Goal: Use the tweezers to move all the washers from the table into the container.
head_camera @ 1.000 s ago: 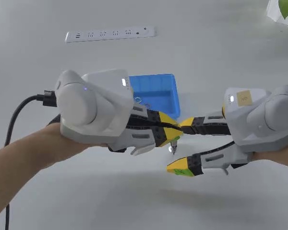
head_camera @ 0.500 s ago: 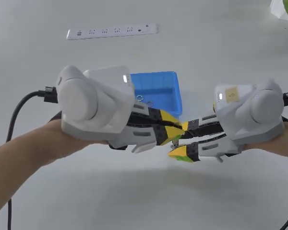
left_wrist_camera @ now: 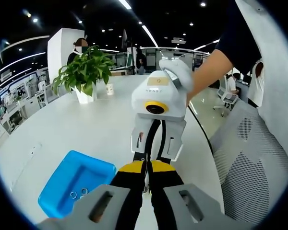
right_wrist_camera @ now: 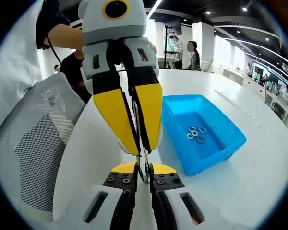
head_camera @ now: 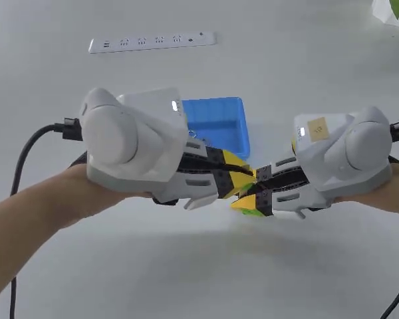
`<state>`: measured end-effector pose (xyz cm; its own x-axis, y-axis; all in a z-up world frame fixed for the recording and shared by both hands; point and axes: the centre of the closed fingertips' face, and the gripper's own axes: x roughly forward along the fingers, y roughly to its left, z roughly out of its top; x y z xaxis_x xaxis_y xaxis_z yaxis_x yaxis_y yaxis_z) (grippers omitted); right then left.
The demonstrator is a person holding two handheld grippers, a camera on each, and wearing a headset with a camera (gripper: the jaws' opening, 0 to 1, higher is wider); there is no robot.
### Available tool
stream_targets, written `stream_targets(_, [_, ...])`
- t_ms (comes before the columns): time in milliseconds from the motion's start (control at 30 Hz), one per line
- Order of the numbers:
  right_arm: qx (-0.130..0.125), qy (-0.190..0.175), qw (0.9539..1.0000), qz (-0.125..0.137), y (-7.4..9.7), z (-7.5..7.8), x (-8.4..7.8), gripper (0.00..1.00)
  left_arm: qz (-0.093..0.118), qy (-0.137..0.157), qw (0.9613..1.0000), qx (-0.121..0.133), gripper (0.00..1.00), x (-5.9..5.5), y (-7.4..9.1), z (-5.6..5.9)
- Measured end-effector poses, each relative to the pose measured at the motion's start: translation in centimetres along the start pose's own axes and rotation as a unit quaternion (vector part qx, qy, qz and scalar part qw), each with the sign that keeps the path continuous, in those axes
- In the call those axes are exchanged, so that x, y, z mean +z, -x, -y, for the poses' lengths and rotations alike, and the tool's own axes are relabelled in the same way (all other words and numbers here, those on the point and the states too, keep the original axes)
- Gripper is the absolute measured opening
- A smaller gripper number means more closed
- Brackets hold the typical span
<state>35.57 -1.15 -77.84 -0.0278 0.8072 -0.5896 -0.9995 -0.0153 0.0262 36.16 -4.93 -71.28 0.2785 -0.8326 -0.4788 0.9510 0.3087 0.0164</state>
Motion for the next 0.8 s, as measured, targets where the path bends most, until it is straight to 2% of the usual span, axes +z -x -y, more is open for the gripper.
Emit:
stream_targets(167, [-0.004, -0.003, 1.0000, 0.001, -0.06, 0.05, 0.05, 0.10, -0.006, -0.003, 1.0000, 0.005, 0.07, -0.07, -0.01, -0.10])
stream_targets(333, [-0.006, -0.007, 0.9999, 0.005, -0.10, 0.02, 0.16, 0.10, -0.022, -0.003, 0.9997, 0.010, 0.11, -0.76, 0.10, -0.21])
stream_targets(400, [-0.008, -0.009, 0.9999, 0.006, -0.10, 0.03, 0.22, 0.10, -0.019, 0.008, 0.9998, 0.006, 0.15, -0.78, 0.14, 0.01])
stream_targets(667, [-0.011, -0.012, 0.9998, 0.008, -0.11, 0.05, 0.34, 0.10, -0.010, 0.014, 0.9998, 0.013, 0.16, -0.40, 0.45, -0.40])
stream_targets(800, [-0.012, -0.010, 0.9998, 0.009, -0.10, 0.04, 0.56, 0.10, -0.001, 0.021, 0.9997, 0.007, 0.19, -0.12, 0.72, -0.20])
